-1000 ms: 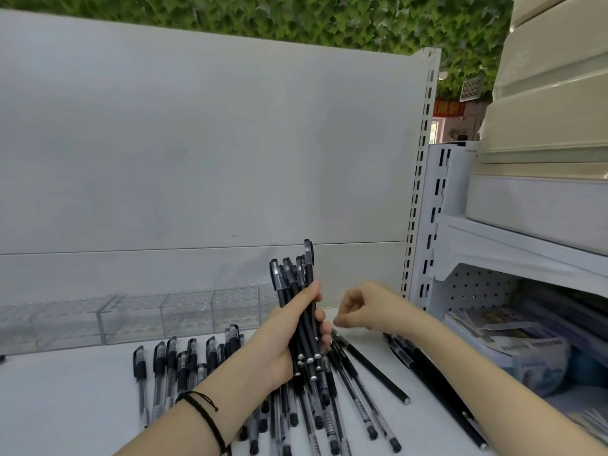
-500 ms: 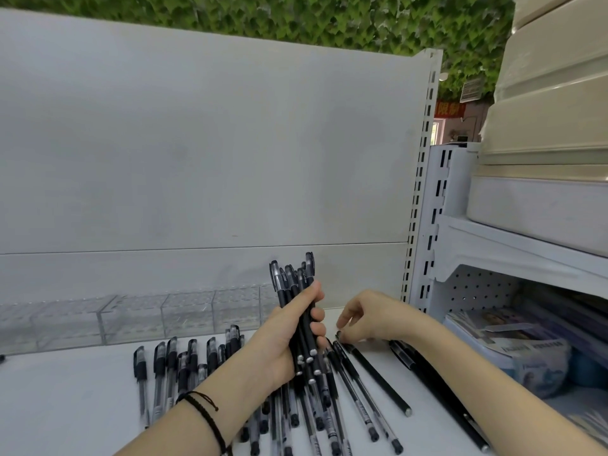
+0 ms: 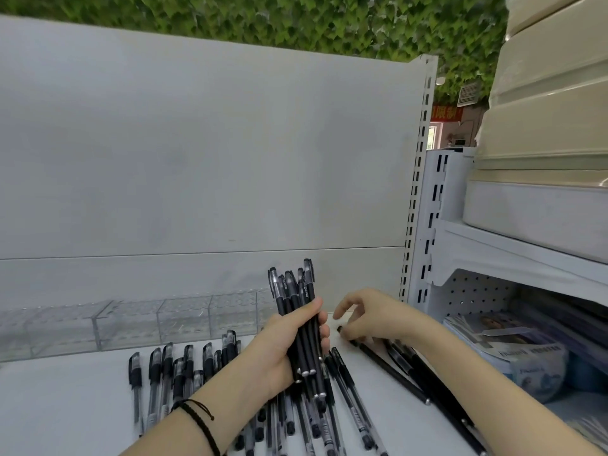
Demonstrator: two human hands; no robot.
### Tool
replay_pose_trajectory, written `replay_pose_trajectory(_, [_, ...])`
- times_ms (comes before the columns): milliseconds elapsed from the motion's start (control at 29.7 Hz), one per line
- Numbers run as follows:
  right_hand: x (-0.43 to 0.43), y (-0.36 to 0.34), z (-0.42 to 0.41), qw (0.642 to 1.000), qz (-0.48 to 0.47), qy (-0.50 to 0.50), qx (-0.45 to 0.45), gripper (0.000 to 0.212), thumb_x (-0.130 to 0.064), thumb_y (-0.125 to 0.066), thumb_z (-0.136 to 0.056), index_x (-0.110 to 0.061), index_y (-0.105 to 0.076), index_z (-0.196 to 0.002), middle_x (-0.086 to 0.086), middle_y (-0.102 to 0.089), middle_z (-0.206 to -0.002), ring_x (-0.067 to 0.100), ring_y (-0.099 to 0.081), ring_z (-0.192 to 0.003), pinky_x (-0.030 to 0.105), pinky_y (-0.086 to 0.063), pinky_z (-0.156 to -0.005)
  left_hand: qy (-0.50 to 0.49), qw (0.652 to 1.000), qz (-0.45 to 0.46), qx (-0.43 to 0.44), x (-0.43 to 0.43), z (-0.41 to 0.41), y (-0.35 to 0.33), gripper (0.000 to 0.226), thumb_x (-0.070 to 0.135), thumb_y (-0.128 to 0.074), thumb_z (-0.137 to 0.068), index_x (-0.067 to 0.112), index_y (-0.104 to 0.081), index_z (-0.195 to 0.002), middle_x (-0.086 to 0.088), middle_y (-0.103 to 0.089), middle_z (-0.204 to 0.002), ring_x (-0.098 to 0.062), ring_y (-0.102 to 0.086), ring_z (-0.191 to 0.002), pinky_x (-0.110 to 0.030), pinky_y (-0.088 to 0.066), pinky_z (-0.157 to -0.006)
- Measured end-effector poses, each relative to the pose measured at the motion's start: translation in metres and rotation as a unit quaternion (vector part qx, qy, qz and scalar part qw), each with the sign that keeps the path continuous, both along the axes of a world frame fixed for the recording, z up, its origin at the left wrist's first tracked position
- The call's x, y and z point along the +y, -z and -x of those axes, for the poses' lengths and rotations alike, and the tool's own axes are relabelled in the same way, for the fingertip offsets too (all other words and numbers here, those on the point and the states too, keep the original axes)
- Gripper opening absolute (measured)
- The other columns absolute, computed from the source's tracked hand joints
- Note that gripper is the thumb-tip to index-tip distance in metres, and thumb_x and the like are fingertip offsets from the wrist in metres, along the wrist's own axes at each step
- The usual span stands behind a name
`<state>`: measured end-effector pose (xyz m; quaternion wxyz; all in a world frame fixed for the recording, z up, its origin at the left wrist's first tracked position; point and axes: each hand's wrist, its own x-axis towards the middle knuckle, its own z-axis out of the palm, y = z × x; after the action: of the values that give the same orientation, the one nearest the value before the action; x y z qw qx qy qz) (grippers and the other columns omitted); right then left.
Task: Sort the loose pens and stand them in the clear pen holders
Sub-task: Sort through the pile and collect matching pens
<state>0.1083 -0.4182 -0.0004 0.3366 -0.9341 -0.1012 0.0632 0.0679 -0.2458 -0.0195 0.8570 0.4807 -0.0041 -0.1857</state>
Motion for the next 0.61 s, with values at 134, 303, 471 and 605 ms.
replay_pose_trajectory(134, [-0.003,-0.01,0.002,0.986,-0.165,0.01,0.023,0.019,-0.007,-0.064,-0.085,-0.013,-0.069,-0.103,0.001,-0.062,-0.08,0.009,-0.055,-0.065,0.022,-0.046,-0.056,-0.019,1.0,-0.017,0.004,0.0,-0.002,0.001,0.02,0.02,-0.07,-0.085,0.003,-0.065,-0.077,-0.009,-0.061,-0.063,-0.015,-0.058,-0.048,-0.021,-0.049,-0.043])
replay_pose_trajectory(303, [-0.003,-0.018,0.001,0.9,-0.423,-0.044,0.095,0.018,-0.004,-0.061,-0.089,-0.006,-0.068,-0.105,0.003,-0.06,-0.075,0.01,-0.054,-0.061,0.021,-0.044,-0.053,-0.012,1.0,-0.014,0.009,-0.002,0.003,-0.003,0.015,0.018,-0.068,-0.087,0.003,-0.064,-0.086,-0.012,-0.072,-0.08,-0.02,-0.07,-0.063,-0.023,-0.05,-0.042])
replay_pose_trajectory(471, [-0.004,-0.017,0.0,0.879,-0.468,-0.043,0.08,0.021,-0.008,-0.065,-0.085,-0.01,-0.07,-0.105,0.001,-0.061,-0.079,0.01,-0.057,-0.065,0.018,-0.044,-0.051,0.037,0.999,-0.028,-0.012,-0.004,0.005,-0.003,0.035,0.021,-0.064,-0.089,-0.008,-0.064,-0.109,-0.022,-0.072,-0.102,-0.029,-0.073,-0.089,-0.03,-0.06,-0.062])
replay_pose_trajectory(605, [-0.002,-0.016,0.001,0.891,-0.448,-0.042,0.057,0.026,-0.009,-0.069,-0.082,-0.011,-0.069,-0.107,-0.003,-0.062,-0.079,0.008,-0.057,-0.063,0.018,-0.044,-0.053,0.047,0.998,-0.033,-0.018,-0.006,0.006,-0.001,0.041,0.023,-0.067,-0.083,-0.011,-0.064,-0.106,-0.02,-0.073,-0.097,-0.029,-0.074,-0.082,-0.035,-0.061,-0.065])
